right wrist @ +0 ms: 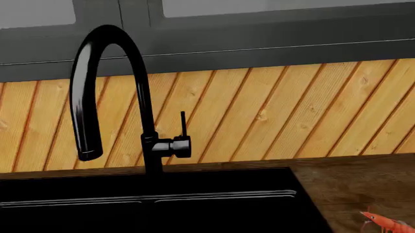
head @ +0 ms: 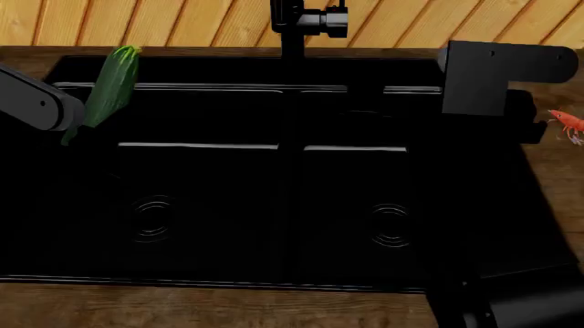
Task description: Pick the zucchini from the sink and place it on the plate located on the counter
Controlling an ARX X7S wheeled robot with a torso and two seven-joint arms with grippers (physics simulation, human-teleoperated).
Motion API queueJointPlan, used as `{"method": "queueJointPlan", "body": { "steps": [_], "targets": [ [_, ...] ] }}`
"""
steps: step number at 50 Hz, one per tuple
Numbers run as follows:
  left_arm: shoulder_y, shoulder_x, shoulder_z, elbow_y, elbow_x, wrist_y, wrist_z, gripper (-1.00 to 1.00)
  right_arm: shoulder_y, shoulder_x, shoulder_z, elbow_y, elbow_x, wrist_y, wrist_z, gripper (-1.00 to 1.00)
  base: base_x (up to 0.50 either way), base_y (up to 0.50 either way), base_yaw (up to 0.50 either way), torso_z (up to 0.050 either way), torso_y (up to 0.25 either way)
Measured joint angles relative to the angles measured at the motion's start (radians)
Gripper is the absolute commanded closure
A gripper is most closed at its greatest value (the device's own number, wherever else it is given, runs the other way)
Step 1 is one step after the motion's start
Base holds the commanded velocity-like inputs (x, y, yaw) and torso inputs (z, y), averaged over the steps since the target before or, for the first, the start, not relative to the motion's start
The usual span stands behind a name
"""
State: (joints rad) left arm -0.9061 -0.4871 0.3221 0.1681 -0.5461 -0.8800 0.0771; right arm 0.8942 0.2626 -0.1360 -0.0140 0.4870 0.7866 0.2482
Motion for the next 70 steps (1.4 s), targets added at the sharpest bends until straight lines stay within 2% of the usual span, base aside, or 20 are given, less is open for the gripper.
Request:
{"method": "queueJointPlan", "body": {
  "steps": [8, 70],
  "targets": [
    [-0.001, -0.001, 0.001, 0.002, -0.005, 0.0, -0.001, 1.0, -0.003, 0.002, -0.001, -0.008, 0.005, -0.002, 0.002, -1.0, -0.18, -0.03, 0.0, 0.0, 0.0],
    [-0.007, 0.008, 0.014, -0.001, -0.009, 0.012, -0.013, 1.0, -0.04, 0.02, 0.017, -0.073, 0.058, 0.0, 0.025, -1.0, 0.0, -0.5, 0.0, 0.0, 0.0]
  ]
}}
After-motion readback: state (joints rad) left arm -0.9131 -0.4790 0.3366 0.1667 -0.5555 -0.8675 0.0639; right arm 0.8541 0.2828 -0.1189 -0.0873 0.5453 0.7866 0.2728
